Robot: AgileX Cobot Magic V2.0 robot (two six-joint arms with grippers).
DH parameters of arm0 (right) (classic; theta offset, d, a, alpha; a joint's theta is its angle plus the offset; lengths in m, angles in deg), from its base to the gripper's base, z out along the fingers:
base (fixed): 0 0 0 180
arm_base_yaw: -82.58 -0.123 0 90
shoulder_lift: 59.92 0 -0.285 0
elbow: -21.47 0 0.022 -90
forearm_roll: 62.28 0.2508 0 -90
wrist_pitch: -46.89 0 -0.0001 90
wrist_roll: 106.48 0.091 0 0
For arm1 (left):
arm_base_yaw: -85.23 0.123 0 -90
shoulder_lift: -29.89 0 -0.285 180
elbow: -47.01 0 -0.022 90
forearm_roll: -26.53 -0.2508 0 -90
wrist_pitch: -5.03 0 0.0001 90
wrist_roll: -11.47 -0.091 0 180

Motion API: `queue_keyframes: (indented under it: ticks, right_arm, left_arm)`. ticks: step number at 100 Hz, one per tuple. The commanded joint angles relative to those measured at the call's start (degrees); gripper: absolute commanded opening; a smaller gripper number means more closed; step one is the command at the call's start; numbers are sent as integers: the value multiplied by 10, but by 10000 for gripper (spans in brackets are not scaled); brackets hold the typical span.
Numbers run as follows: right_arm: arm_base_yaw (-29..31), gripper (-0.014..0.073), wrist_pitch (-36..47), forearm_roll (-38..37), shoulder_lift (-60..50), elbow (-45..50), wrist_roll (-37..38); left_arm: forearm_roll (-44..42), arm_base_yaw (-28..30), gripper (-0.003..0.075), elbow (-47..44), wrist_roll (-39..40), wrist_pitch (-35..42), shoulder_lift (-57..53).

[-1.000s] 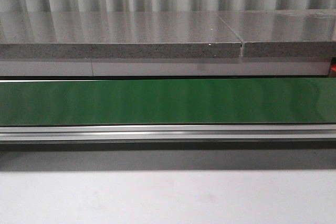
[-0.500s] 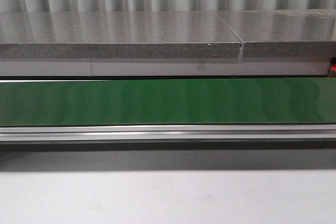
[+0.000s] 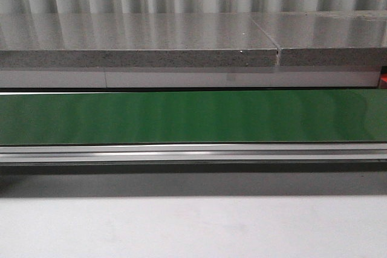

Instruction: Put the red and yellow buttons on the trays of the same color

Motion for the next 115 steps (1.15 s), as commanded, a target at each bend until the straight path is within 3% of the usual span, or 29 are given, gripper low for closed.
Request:
queue_keyframes:
  ticks: [1, 11, 38, 115]
  right_arm:
    - [1, -66, 40, -7, -10, -4, -1]
    - [1, -66, 40, -7, -10, -4, -1]
    - [1, -66, 40, -7, -9, -4, -1]
    - [1, -66, 40, -7, -9, -4, -1]
  left_arm:
    - [0, 2, -20, -11, 5, 62, -15]
    - [0, 2, -20, -47, 5, 80, -49]
    - [0, 4, -20, -45, 5, -9, -90]
    - [0, 4, -20, -45, 5, -10, -90]
